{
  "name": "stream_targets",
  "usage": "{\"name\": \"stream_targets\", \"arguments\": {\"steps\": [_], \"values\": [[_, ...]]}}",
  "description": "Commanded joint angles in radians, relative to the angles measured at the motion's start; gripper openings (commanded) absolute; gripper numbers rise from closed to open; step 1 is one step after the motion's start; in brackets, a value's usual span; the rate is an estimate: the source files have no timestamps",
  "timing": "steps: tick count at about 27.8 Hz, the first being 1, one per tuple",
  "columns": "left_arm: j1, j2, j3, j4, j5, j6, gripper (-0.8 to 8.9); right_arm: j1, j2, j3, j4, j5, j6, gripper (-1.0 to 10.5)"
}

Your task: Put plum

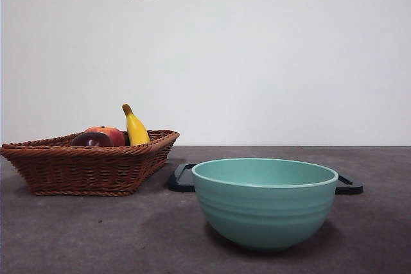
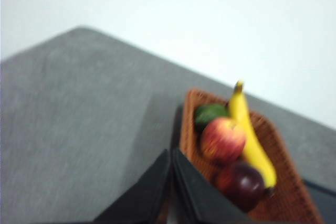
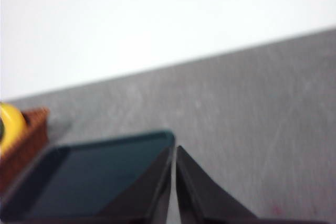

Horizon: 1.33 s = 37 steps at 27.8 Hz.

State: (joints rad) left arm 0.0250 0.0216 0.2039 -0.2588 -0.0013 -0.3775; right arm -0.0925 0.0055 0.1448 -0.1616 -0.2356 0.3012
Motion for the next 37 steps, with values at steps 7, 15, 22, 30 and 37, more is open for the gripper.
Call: {"name": "stream_targets", "arguments": {"steps": [7,15,22,30,37], "values": [[0.001,0.15,0.239,-0.117,0.092,0.032,0.08,-0.002,0.099,0.254,-0.134,-0.031,-0.018,0.1],[0.001,0.355,0.453,-0.253,0.34,0.141,0.08,-0.002,0.329,0.506,-0.324,-0.186,-0.112,0.1],[-0.005,0.548,0.634,-0.422,0.565,0.261,0.08,0.003,0.544,0.7,-0.544,-0.372,-0.215,0.1],[-0.052,0.703,0.792,-0.694,0.617,0.444,0.08,0.097,0.702,0.833,-0.774,-0.478,-0.313,0.1],[-0.088,0.737,0.819,-0.774,0.62,0.482,0.08,0.225,0.773,0.852,-0.903,-0.463,-0.388,0.1]]}}
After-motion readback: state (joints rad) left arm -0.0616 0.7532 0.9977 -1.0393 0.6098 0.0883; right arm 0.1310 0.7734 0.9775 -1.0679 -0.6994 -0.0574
